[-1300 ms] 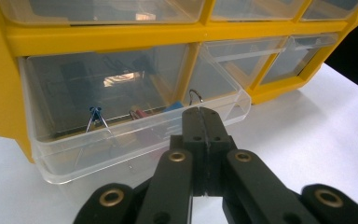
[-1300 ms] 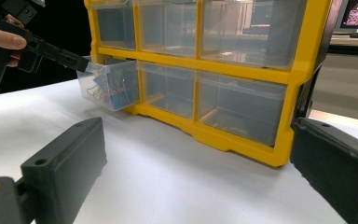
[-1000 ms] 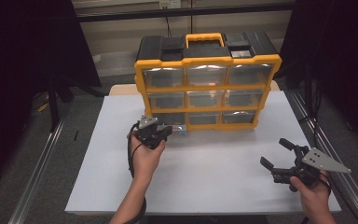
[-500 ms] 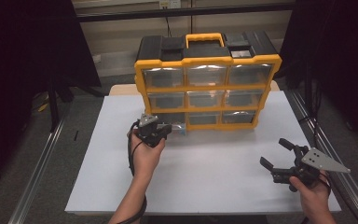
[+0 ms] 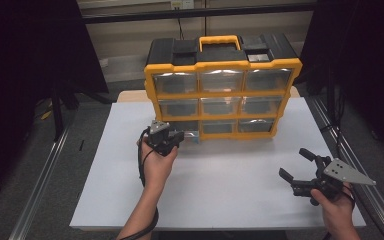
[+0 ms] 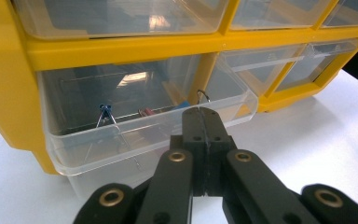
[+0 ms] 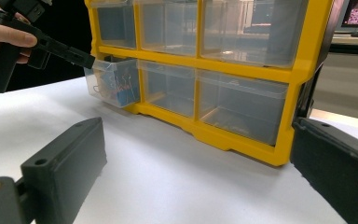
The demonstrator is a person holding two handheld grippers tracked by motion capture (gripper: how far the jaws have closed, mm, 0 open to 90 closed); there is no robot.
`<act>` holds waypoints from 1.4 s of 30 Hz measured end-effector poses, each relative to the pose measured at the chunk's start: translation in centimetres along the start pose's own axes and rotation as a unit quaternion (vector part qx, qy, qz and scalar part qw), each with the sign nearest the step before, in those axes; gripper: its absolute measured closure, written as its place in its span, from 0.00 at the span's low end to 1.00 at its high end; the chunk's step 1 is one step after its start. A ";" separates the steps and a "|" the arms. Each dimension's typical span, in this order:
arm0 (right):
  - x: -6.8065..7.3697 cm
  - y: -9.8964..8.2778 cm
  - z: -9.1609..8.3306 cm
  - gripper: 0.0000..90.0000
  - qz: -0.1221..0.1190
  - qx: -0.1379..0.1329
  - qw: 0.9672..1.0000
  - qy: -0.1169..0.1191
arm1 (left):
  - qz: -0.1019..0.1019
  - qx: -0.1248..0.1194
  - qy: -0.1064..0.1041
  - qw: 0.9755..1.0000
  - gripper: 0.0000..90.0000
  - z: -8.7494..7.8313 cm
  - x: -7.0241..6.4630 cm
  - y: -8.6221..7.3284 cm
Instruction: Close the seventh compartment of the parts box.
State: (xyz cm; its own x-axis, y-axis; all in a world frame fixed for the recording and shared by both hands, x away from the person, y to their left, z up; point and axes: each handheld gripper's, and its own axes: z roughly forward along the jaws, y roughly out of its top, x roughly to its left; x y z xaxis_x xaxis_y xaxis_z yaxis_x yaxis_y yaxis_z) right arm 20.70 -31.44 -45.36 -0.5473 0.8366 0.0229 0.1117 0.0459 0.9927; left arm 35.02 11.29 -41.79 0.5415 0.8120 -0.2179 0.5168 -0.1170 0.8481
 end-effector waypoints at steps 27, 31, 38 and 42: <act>0.0 0.0 0.0 0.03 0.000 -0.001 1.000 0.002 | -0.003 -0.003 0.013 1.000 1.00 0.3 0.4 0.4; 0.0 0.0 0.0 0.03 0.000 -0.001 1.000 0.003 | -0.003 -0.003 0.012 1.000 1.00 0.3 0.5 0.5; 0.0 0.0 -0.1 0.03 0.001 0.000 1.000 -0.001 | 0.002 0.000 0.016 1.000 1.00 0.4 0.6 0.6; 0.0 0.0 -0.1 0.03 0.000 0.000 1.000 0.000 | -0.003 -0.005 0.019 1.000 1.00 0.6 0.5 0.6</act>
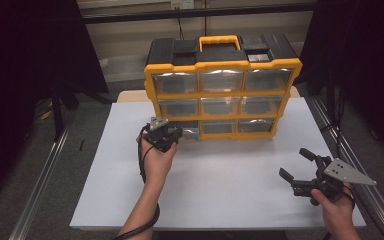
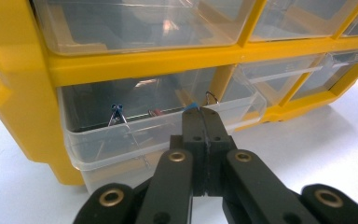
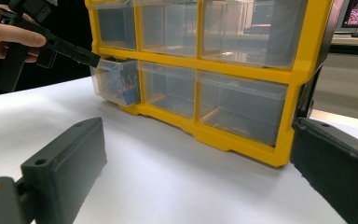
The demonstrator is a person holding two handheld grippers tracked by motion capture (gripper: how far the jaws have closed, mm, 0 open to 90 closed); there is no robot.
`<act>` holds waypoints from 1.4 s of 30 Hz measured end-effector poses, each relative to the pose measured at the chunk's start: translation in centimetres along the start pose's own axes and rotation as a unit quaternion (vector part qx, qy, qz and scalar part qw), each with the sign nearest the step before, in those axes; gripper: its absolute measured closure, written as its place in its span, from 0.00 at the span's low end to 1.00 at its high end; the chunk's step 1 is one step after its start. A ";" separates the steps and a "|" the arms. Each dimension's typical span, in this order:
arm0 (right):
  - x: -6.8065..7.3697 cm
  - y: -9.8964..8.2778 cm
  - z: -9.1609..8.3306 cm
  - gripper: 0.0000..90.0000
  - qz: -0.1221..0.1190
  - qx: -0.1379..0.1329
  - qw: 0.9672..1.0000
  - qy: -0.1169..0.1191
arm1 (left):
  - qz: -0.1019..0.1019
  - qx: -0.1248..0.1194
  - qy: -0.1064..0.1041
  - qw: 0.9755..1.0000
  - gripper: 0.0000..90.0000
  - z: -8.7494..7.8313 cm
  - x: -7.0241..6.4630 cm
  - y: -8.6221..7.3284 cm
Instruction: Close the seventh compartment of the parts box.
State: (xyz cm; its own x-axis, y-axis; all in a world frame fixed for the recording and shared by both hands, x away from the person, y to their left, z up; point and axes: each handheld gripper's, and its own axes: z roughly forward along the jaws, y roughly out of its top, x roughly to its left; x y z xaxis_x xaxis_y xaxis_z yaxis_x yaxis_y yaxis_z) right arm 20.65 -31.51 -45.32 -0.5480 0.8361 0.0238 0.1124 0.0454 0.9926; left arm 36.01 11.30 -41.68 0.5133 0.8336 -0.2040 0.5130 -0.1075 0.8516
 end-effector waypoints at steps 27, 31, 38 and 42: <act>0.0 0.0 0.0 0.03 0.001 -0.002 1.000 -0.001 | 0.000 -0.005 0.015 1.000 1.00 0.8 0.1 0.4; 0.0 0.0 0.0 0.03 -0.001 -0.001 1.000 -0.002 | 0.004 -0.005 0.016 1.000 1.00 1.0 0.2 0.5; 0.0 0.0 0.0 0.03 0.001 -0.001 1.000 -0.002 | -0.001 -0.010 0.024 1.000 1.00 1.5 0.2 0.8; -0.1 -0.1 0.0 0.03 0.000 0.000 1.000 0.000 | 0.000 -0.011 0.029 1.000 1.00 1.7 0.2 1.1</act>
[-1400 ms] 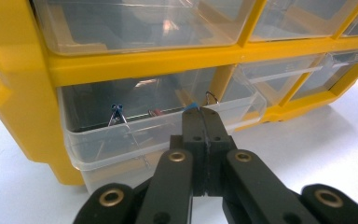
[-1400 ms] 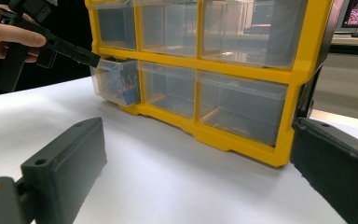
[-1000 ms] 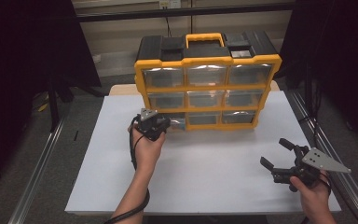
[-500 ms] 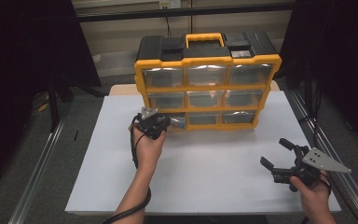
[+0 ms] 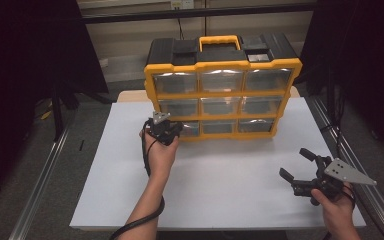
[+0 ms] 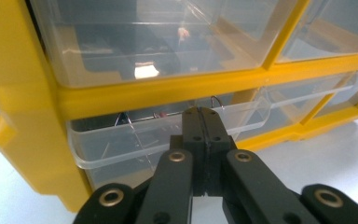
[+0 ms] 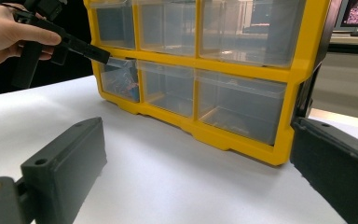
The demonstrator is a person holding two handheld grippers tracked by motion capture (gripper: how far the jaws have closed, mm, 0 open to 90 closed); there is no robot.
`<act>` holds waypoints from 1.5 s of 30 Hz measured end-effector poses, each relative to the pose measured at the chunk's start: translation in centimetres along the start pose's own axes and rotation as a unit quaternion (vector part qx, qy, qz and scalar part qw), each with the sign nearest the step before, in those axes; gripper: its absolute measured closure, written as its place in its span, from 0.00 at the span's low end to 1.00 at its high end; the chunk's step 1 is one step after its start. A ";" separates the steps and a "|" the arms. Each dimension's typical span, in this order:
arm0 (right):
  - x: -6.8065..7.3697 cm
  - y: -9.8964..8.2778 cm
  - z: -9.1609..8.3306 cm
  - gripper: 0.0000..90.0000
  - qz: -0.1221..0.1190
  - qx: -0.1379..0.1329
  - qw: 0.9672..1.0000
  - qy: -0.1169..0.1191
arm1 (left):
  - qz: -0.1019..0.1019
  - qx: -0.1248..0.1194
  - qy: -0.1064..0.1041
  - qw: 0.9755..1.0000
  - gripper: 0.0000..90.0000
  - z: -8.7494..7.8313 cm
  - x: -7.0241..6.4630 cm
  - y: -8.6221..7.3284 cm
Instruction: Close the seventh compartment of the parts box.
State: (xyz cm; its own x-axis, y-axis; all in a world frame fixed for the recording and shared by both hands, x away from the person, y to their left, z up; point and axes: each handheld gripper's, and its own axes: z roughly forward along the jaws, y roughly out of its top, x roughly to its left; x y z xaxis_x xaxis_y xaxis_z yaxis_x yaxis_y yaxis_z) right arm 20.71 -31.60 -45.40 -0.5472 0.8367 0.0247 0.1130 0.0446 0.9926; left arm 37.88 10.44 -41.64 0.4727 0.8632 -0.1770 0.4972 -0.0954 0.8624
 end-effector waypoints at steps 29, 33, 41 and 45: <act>0.1 0.0 -0.2 0.03 0.001 0.001 1.000 -0.002 | 0.039 -0.059 -0.051 0.996 0.61 -3.7 1.4 -2.5; 0.2 0.0 -0.1 0.03 0.000 0.001 1.000 0.000 | 0.036 -0.079 -0.059 0.995 0.44 -5.8 2.1 -3.6; 0.3 0.1 -0.1 0.03 -0.002 0.002 1.000 0.000 | 0.056 -0.106 -0.079 0.990 0.18 -10.4 3.8 -6.2; 0.4 0.1 0.1 0.03 -0.006 0.002 1.000 0.003 | 0.037 -0.126 -0.076 0.988 0.09 -11.9 4.8 -6.9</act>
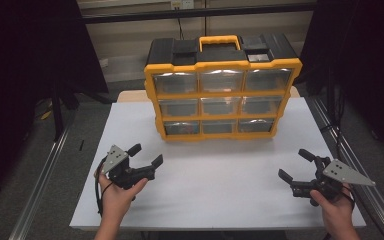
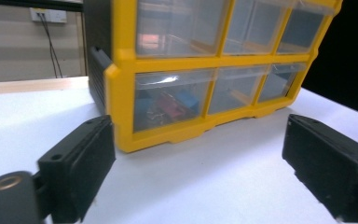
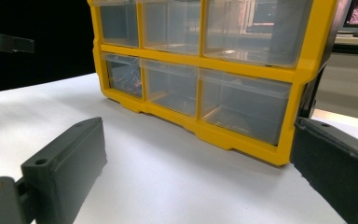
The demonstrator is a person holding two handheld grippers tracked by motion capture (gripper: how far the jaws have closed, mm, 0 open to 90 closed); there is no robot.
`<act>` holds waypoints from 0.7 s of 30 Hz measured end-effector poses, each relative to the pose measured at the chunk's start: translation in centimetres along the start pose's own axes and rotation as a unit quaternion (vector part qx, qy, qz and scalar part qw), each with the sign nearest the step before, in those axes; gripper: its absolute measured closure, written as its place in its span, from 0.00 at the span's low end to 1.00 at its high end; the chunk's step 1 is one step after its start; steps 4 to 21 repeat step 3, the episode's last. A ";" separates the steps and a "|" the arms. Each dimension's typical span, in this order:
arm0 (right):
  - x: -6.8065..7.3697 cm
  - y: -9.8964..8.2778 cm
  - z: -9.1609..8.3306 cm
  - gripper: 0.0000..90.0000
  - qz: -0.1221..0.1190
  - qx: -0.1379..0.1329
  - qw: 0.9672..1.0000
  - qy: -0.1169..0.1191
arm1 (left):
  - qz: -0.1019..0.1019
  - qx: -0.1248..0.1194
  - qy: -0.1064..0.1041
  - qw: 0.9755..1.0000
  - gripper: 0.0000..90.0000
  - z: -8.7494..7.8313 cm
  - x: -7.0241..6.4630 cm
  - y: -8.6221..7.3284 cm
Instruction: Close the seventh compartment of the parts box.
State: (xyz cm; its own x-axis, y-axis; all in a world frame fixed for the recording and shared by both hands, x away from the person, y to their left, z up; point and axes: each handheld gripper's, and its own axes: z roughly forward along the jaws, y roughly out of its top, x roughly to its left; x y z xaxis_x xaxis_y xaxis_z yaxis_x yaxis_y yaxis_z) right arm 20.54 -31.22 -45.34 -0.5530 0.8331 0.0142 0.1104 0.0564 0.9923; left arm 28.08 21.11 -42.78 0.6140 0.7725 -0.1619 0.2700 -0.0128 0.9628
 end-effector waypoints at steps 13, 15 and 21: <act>0.1 0.0 0.1 0.03 -0.002 0.001 1.000 0.001 | 0.021 0.007 -0.005 1.000 0.06 -0.5 0.3 -0.2; 0.1 0.0 0.1 0.03 -0.002 0.001 1.000 0.001 | 0.021 0.007 -0.005 1.000 0.06 -0.5 0.3 -0.2; 0.1 0.0 0.1 0.03 -0.002 0.001 1.000 0.001 | 0.021 0.007 -0.005 1.000 0.06 -0.5 0.3 -0.2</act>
